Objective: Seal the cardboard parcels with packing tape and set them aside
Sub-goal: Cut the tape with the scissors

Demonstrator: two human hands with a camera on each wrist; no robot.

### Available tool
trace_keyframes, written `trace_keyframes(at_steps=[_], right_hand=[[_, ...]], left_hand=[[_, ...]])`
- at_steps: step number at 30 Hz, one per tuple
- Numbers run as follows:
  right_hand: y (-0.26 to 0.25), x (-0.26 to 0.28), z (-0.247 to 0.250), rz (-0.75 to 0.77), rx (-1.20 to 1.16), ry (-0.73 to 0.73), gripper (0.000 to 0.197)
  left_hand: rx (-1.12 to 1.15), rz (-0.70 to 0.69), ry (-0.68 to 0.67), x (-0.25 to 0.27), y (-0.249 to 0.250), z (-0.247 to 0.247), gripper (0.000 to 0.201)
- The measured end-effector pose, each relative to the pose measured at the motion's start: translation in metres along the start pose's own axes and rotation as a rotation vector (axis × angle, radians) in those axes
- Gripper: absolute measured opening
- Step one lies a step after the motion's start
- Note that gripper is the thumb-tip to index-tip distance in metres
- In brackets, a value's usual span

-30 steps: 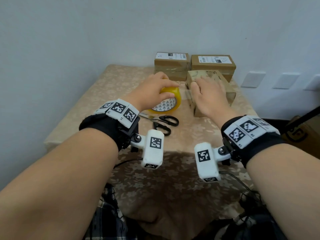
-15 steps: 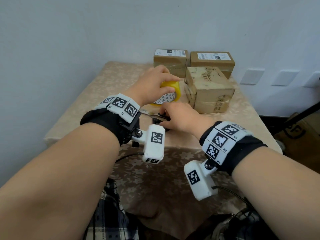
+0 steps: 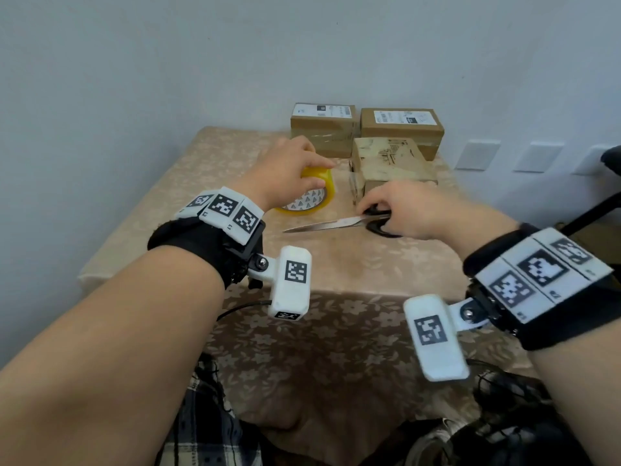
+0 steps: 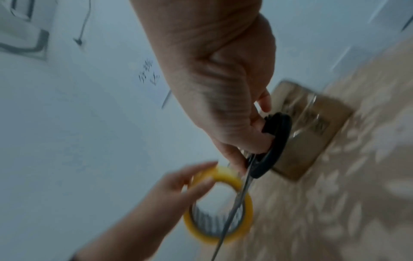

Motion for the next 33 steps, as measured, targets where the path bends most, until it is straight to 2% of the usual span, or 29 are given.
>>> trace_keyframes(at_steps=[5, 8, 11, 13, 14, 16, 19, 22, 26, 29, 31, 33], right_hand=[[0.038, 0.016, 0.018, -0.052, -0.421, 0.07, 0.035], [0.052, 0.012, 0.026, -0.069, -0.638, 0.173, 0.034], [0.058, 0.005, 0.045, -0.137, -0.551, 0.424, 0.028], [0.052, 0.002, 0.053, -0.218, -0.351, 0.567, 0.036], [0.046, 0.0, 0.053, -0.256, -0.26, 0.592, 0.044], [0.034, -0.008, 0.047, -0.298, -0.156, 0.606, 0.059], [0.025, -0.018, 0.039, -0.327, -0.095, 0.642, 0.056], [0.034, -0.026, 0.029, -0.354, -0.173, 0.61, 0.052], [0.046, -0.029, 0.032, -0.293, -0.284, 0.638, 0.052], [0.063, -0.027, 0.036, -0.323, -0.334, 0.615, 0.052], [0.066, -0.022, 0.039, -0.274, -0.529, 0.589, 0.05], [0.061, -0.012, 0.036, -0.217, -0.78, 0.479, 0.046]], left_hand=[[0.058, 0.07, -0.026, 0.0, -0.011, -0.003, 0.038], [0.075, 0.092, -0.033, 0.0, -0.017, -0.004, 0.039], [0.1, 0.1, -0.036, -0.001, -0.019, -0.004, 0.039], [0.111, 0.102, -0.03, -0.001, -0.018, -0.005, 0.039], [0.118, 0.101, -0.025, -0.001, -0.017, -0.006, 0.039], [0.128, 0.095, -0.018, -0.001, -0.014, -0.007, 0.039], [0.15, 0.099, -0.018, -0.002, -0.012, -0.009, 0.038], [0.157, 0.095, -0.016, -0.001, -0.01, -0.009, 0.038], [0.164, 0.097, -0.008, -0.002, -0.004, -0.009, 0.036], [0.16, 0.103, -0.008, -0.005, -0.001, -0.011, 0.034], [0.123, 0.114, -0.034, -0.007, -0.001, -0.015, 0.034], [0.087, 0.12, -0.052, -0.01, -0.001, -0.017, 0.034]])
Point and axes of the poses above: each hand's wrist, its own x-axis away from the middle knuckle, its own z-axis out of the back of the hand, y = z × x, the point moved 10 cm from there along -x, towards the middle knuckle, and after that the axes turned 1 degree about -z, right-handed, at the moved point
